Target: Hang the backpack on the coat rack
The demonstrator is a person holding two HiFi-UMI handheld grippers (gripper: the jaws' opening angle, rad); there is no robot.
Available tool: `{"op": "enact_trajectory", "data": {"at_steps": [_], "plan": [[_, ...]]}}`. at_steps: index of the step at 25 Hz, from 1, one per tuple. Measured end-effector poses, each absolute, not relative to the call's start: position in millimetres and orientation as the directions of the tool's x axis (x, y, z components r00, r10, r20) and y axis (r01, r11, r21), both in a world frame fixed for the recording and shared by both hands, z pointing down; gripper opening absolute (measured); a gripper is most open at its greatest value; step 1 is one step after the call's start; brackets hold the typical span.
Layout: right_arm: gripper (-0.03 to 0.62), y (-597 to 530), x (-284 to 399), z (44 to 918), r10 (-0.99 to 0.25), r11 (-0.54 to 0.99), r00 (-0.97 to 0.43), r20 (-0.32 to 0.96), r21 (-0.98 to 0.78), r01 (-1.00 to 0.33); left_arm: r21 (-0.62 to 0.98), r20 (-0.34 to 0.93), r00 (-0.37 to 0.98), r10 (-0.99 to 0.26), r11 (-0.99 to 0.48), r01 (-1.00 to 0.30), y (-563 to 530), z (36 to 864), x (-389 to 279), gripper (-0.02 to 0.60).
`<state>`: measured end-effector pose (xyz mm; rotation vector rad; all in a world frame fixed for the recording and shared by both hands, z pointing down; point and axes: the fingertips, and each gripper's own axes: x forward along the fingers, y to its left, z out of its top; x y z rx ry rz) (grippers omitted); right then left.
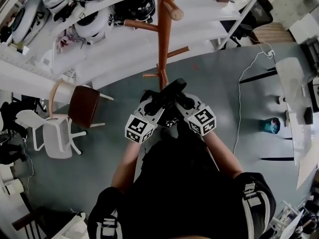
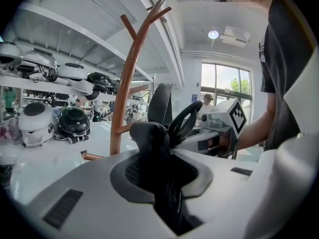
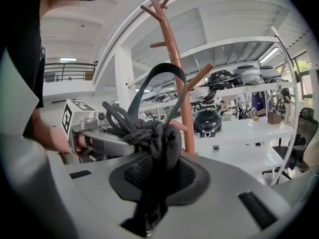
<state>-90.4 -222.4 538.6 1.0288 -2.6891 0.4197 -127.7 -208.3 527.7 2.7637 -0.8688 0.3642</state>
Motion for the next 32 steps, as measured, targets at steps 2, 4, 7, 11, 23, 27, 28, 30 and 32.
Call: {"op": "enact_trajectory", "data": {"at_steps": [2, 4, 7, 11, 23, 27, 28, 30, 32], "plan": [[0.083, -226, -90, 541, -0.606, 0.717, -0.729, 0.318, -0.180, -0.674, 0.139, 0.301, 0.791, -0.532, -0.796, -0.589, -212, 530, -127, 0.089], [0.083, -232, -91, 543, -0.598, 0.722, -0.733, 0.324, -0.178, -0.668, 0.145, 0.304, 0.787, -0.536, -0.791, -0.595, -218, 532, -128, 0.089], [0.083, -240, -95, 548, -0.582, 0.733, -0.742, 0.334, -0.181, -0.656, 0.157, 0.310, 0.778, -0.546, -0.778, -0.608, -226, 537, -132, 0.089], [0.083, -247, -94, 559, -0.561, 0.741, -0.749, 0.353, -0.189, -0.644, 0.171, 0.327, 0.765, -0.555, -0.761, -0.625, -232, 548, -131, 0.089], [0.083, -280, -99, 579, -0.519, 0.766, -0.759, 0.392, -0.182, -0.617, 0.189, 0.362, 0.739, -0.569, -0.731, -0.656, -264, 569, -136, 0.089], [0.083, -290, -96, 583, -0.512, 0.769, -0.762, 0.396, -0.185, -0.612, 0.186, 0.373, 0.732, -0.570, -0.727, -0.661, -273, 573, -133, 0.089], [0.083, -292, -96, 584, -0.510, 0.770, -0.763, 0.397, -0.186, -0.611, 0.186, 0.375, 0.731, -0.571, -0.726, -0.662, -275, 574, -133, 0.089], [0.083, -296, -96, 585, -0.504, 0.773, -0.765, 0.401, -0.185, -0.607, 0.187, 0.376, 0.727, -0.574, -0.721, -0.667, -279, 576, -133, 0.089], [0.083, -302, -97, 586, -0.500, 0.778, -0.765, 0.406, -0.180, -0.603, 0.186, 0.378, 0.722, -0.579, -0.717, -0.672, -285, 577, -134, 0.089]]}}
